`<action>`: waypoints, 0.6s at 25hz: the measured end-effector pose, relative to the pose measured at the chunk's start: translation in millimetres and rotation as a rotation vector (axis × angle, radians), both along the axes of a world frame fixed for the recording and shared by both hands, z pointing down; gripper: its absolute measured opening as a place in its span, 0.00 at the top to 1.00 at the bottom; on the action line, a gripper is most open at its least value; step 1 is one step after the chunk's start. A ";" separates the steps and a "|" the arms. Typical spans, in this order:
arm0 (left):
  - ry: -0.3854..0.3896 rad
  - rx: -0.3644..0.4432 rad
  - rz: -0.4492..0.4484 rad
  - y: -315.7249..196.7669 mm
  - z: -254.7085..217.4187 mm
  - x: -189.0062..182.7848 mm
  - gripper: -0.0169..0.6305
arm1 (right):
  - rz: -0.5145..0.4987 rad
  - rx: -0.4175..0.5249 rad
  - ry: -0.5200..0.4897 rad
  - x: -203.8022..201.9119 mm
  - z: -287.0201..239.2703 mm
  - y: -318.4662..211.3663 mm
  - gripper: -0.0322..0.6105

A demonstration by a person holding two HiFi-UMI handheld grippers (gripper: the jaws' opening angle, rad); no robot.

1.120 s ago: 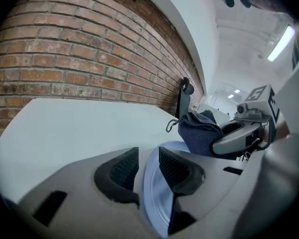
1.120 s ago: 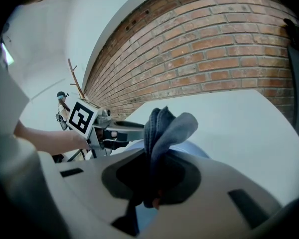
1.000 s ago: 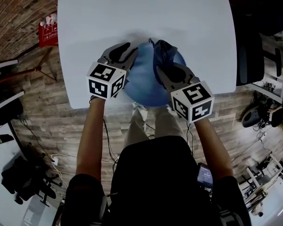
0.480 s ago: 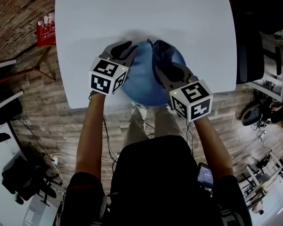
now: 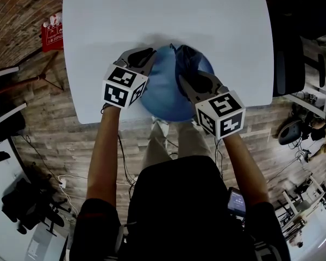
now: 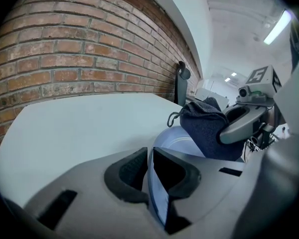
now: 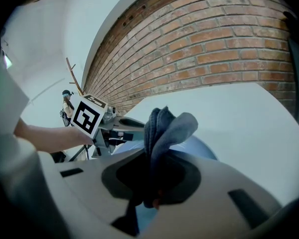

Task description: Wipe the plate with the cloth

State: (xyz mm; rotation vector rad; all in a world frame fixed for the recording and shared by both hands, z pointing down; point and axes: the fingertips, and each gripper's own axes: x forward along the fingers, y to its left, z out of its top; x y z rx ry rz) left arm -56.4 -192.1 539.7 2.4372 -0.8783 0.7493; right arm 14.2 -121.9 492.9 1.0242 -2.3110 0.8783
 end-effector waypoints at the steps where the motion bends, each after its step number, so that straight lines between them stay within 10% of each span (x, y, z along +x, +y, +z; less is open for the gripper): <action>1: -0.001 0.000 0.001 0.0 0.2 0.1 0.90 | 0.001 -0.001 -0.001 0.0 0.3 -0.1 0.86; 15: -0.026 0.029 0.016 1.1 0.4 -0.4 0.91 | -0.002 -0.012 0.002 -1.3 4.0 3.0 0.86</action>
